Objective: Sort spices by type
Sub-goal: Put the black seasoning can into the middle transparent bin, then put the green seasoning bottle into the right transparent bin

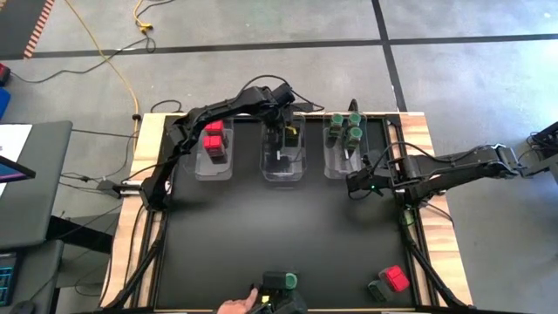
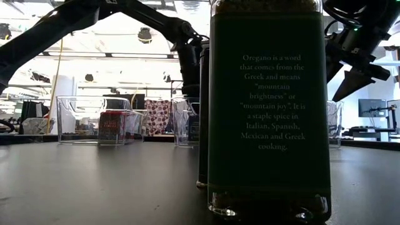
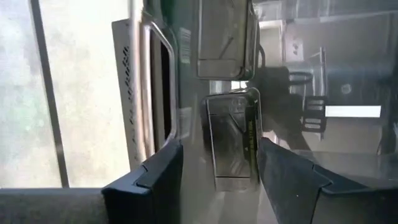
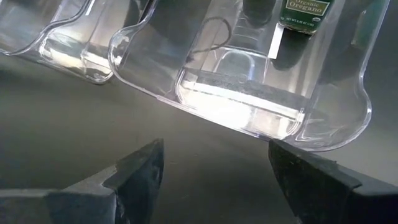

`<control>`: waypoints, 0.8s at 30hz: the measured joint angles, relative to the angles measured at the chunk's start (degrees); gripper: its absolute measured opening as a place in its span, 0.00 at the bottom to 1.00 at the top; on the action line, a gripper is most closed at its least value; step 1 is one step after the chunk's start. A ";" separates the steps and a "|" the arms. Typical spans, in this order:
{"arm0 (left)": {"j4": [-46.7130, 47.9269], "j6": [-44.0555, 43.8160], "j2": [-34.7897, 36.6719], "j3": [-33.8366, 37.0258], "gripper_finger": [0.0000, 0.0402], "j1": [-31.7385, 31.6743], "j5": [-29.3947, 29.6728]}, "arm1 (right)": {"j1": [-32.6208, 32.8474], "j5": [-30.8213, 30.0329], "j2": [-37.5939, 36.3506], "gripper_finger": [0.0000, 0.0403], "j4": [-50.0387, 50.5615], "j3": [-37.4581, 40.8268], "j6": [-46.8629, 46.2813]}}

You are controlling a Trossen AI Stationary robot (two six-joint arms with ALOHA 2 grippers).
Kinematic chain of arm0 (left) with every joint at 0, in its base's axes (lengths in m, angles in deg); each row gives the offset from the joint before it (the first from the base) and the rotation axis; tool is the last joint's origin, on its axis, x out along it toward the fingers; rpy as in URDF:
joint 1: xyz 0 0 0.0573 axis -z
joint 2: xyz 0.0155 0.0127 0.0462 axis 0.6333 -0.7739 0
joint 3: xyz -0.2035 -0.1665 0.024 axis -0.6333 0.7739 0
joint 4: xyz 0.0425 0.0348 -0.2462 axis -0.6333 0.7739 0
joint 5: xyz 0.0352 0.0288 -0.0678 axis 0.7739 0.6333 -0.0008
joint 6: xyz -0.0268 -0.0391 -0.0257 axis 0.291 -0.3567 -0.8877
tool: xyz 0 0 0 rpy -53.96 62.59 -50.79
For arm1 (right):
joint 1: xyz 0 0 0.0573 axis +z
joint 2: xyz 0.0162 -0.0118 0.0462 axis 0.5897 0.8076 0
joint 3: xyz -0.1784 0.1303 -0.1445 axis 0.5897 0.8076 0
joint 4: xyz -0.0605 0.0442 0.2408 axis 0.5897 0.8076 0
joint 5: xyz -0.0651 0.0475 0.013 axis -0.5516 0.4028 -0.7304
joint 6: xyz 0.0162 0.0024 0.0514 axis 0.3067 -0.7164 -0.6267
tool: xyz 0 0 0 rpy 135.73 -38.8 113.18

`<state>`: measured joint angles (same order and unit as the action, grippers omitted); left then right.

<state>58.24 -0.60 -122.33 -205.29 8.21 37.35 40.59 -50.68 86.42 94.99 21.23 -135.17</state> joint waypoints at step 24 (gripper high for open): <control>4.44 -1.15 2.53 -1.80 0.48 0.35 2.70 | 2.49 0.57 -0.85 0.82 -0.35 -1.46 1.46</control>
<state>62.68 -1.75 -119.80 -207.08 8.55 40.05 43.08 -50.11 85.57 94.64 19.76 -133.71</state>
